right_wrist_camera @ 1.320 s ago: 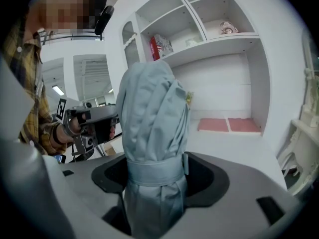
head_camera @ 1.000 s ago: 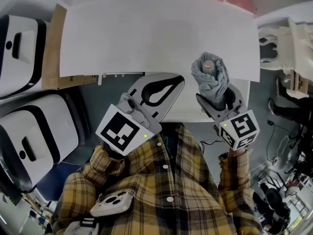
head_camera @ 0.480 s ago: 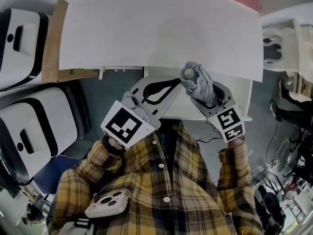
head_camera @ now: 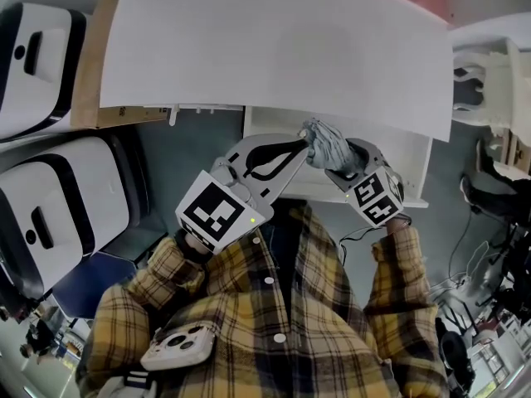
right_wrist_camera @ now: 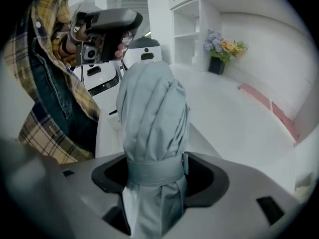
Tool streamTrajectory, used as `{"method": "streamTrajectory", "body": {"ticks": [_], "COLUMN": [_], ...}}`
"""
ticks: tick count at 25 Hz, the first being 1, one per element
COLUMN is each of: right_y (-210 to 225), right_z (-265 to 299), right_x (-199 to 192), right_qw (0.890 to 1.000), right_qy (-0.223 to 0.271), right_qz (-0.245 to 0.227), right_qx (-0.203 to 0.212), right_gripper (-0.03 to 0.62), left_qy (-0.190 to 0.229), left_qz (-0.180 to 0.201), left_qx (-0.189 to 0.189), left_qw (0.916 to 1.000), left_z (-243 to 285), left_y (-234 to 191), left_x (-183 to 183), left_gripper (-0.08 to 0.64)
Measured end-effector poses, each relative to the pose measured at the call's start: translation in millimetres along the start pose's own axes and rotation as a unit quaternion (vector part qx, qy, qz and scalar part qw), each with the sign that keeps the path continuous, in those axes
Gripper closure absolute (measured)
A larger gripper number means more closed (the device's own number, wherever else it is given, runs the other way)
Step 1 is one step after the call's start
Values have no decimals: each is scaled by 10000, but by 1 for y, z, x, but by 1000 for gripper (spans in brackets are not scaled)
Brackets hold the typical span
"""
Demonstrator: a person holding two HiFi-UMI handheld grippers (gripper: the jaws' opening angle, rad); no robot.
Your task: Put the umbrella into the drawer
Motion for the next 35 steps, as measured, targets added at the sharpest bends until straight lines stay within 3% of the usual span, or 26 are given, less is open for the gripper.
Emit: {"method": "streamTrajectory", "body": {"ticks": [10, 35], "right_y": [-14, -12], "right_z": [36, 83], "right_x": [-38, -86], "right_qw": [9971, 9911], "right_qy": [-593, -1209], "right_qz": [-203, 164], "right_qx": [434, 538], "right_gripper": [268, 267], "left_qy": [-146, -390], "left_qz": [8, 5], "left_qx": [36, 31], "left_qw": [9999, 9992], "left_z": [-2, 1], "left_y": [5, 0], "left_x": [-10, -19], "left_gripper": [538, 538]}}
Point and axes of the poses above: the fingertips, and each gripper's own axes: z forward along the fingers, y to its right, x out of its top, the point moved 4 cm from there along -z, backward along the fingers, and after that the axes turned 13 degrees about -z, right-handed, at the moved point
